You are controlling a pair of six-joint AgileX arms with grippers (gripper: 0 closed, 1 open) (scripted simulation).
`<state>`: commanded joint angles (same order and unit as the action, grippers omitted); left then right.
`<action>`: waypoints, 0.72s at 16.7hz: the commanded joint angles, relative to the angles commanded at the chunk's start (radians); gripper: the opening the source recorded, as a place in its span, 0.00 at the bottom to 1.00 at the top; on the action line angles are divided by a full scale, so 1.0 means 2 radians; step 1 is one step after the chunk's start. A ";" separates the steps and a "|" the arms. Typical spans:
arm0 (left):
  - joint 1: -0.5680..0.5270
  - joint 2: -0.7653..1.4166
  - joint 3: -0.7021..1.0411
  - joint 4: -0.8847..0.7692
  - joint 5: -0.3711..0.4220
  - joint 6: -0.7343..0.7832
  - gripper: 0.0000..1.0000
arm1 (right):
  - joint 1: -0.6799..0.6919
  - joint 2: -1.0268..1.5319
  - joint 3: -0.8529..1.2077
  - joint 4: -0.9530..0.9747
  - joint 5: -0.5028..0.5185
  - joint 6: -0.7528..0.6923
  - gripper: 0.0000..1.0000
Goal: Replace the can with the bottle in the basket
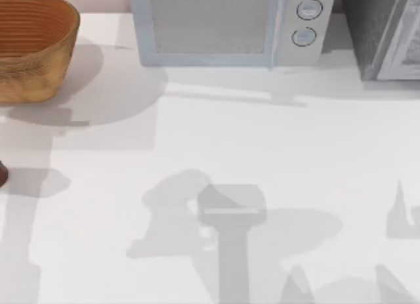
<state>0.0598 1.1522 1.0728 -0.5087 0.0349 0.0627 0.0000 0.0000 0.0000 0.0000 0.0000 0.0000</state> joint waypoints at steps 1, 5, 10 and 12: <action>-0.004 -0.060 -0.054 0.024 -0.005 -0.002 0.00 | 0.000 0.000 0.000 0.000 0.000 0.000 1.00; -0.018 -0.282 -0.257 0.120 -0.016 -0.010 0.00 | 0.000 0.000 0.000 0.000 0.000 0.000 1.00; -0.028 -0.488 -0.450 0.213 -0.017 -0.022 0.00 | 0.000 0.000 0.000 0.000 0.000 0.000 1.00; -0.029 -0.539 -0.499 0.237 -0.017 -0.027 0.00 | 0.000 0.000 0.000 0.000 0.000 0.000 1.00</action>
<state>0.0011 0.0744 0.0741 -0.0356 0.0004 0.0096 0.0000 0.0000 0.0000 0.0000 0.0000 0.0000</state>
